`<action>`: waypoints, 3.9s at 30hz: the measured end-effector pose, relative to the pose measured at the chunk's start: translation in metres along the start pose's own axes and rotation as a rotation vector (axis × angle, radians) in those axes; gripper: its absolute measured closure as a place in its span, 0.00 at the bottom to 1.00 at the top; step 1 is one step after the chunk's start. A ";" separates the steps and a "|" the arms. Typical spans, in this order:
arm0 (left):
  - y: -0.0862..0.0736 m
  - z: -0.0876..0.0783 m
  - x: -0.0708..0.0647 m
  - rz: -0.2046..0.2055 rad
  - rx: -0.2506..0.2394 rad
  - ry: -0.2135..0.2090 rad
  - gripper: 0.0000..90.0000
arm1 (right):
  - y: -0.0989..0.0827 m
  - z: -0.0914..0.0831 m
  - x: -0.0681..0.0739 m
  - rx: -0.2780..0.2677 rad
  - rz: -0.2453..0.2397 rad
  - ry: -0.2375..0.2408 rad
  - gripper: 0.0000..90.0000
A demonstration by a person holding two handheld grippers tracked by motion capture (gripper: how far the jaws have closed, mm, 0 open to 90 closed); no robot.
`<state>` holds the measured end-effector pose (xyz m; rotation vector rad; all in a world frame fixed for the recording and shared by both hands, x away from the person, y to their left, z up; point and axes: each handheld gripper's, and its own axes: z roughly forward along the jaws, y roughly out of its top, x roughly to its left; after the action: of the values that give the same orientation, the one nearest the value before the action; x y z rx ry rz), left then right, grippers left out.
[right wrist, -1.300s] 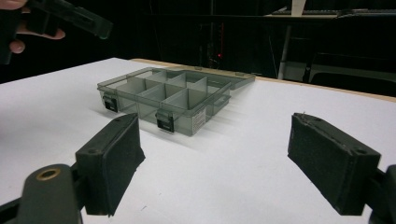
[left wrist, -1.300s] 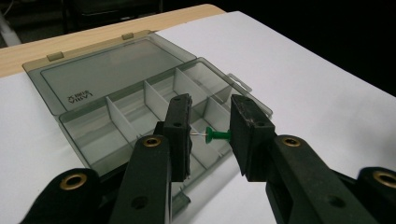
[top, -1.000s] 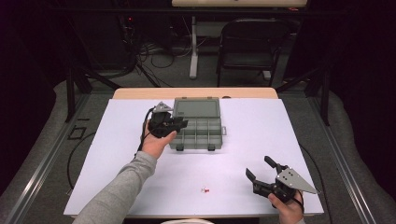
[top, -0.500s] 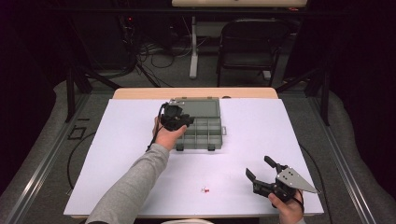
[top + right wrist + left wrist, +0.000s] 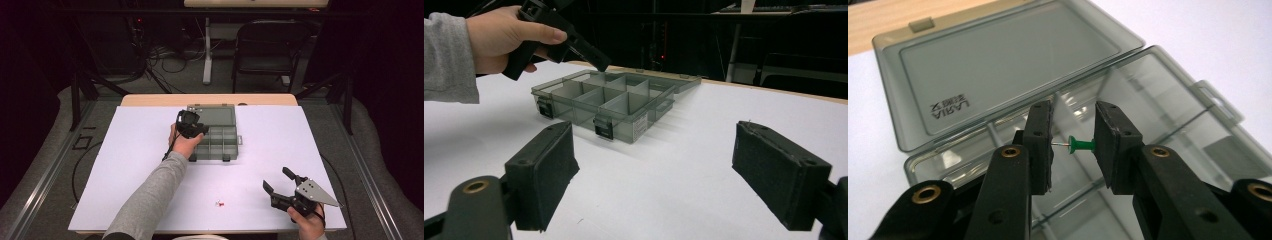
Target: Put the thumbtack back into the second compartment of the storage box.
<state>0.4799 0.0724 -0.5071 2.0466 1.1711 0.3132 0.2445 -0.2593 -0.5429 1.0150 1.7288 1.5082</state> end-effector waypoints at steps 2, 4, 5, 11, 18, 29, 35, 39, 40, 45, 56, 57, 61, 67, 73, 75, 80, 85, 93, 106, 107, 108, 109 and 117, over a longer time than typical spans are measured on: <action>-0.001 0.002 0.001 0.005 0.011 0.012 0.77 | 0.000 0.000 0.000 0.000 -0.001 0.000 0.19; -0.002 0.004 0.002 -0.001 0.016 0.018 0.77 | 0.000 0.000 0.000 0.001 0.001 0.001 0.19; -0.002 0.004 0.003 -0.007 0.021 0.014 0.76 | 0.000 0.000 0.000 0.000 0.001 0.001 0.19; -0.002 0.004 0.003 0.006 0.007 0.020 0.66 | 0.000 0.000 0.000 0.000 -0.002 0.003 0.19; 0.000 -0.002 0.003 0.014 -0.037 0.004 0.48 | 0.000 -0.001 0.000 0.000 -0.003 0.000 0.19; -0.004 -0.025 -0.005 0.055 -0.067 -0.032 0.47 | 0.000 -0.001 0.000 0.002 -0.006 -0.001 0.19; -0.014 -0.046 -0.017 0.071 -0.110 -0.098 0.47 | 0.000 -0.001 0.000 0.002 -0.007 -0.003 0.19; -0.023 -0.058 -0.025 0.103 -0.117 -0.133 0.47 | 0.000 -0.001 0.001 0.002 -0.009 -0.001 0.19; -0.026 -0.061 -0.027 0.114 -0.123 -0.139 0.47 | 0.000 -0.001 0.001 0.001 -0.010 -0.001 0.19; -0.043 -0.077 -0.037 0.135 -0.143 -0.190 0.47 | 0.000 -0.001 0.001 0.005 -0.008 -0.003 0.19; -0.085 -0.101 -0.060 0.191 -0.176 -0.274 0.49 | 0.000 0.000 0.003 0.006 -0.008 -0.002 0.19; -0.092 -0.105 -0.063 0.195 -0.185 -0.288 0.50 | 0.000 0.000 0.003 0.006 -0.010 -0.002 0.19; -0.102 -0.107 -0.068 0.197 -0.200 -0.317 0.51 | 0.000 0.000 0.003 0.009 -0.012 -0.003 0.19; -0.122 -0.107 -0.076 0.218 -0.198 -0.335 0.59 | 0.000 0.001 0.003 0.011 -0.013 -0.005 0.19; -0.137 -0.105 -0.079 0.217 -0.176 -0.328 0.65 | 0.000 0.001 0.003 0.012 -0.014 -0.003 0.19; -0.141 -0.103 -0.080 0.213 -0.161 -0.329 0.67 | 0.000 0.001 0.002 0.015 -0.015 -0.004 0.19; -0.152 -0.095 -0.086 0.217 -0.125 -0.332 0.73 | 0.000 0.000 0.002 0.014 -0.014 -0.004 0.19; -0.157 -0.088 -0.091 0.228 -0.103 -0.345 0.76 | 0.000 0.001 0.002 0.014 -0.011 -0.005 0.19; -0.168 -0.080 -0.099 0.221 -0.045 -0.353 0.81 | -0.001 0.001 0.001 0.012 -0.011 -0.005 0.19; -0.176 -0.072 -0.105 0.214 -0.007 -0.362 0.86 | -0.001 0.001 0.001 0.016 -0.008 -0.006 0.19; -0.176 -0.072 -0.105 0.214 -0.006 -0.363 0.86 | -0.001 0.001 0.001 0.014 -0.008 -0.006 0.19; -0.176 -0.071 -0.105 0.211 -0.004 -0.363 0.86 | -0.001 0.001 0.001 0.013 -0.009 -0.006 0.19; -0.176 -0.071 -0.105 0.210 -0.001 -0.361 0.87 | -0.001 0.001 0.001 0.013 -0.009 -0.006 0.19; -0.176 -0.070 -0.105 0.197 0.005 -0.361 0.90 | -0.001 0.001 0.001 0.019 -0.010 -0.004 0.19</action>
<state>0.2724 0.0738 -0.5678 2.1171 0.7545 0.0299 0.2448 -0.2578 -0.5439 1.0164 1.7459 1.4850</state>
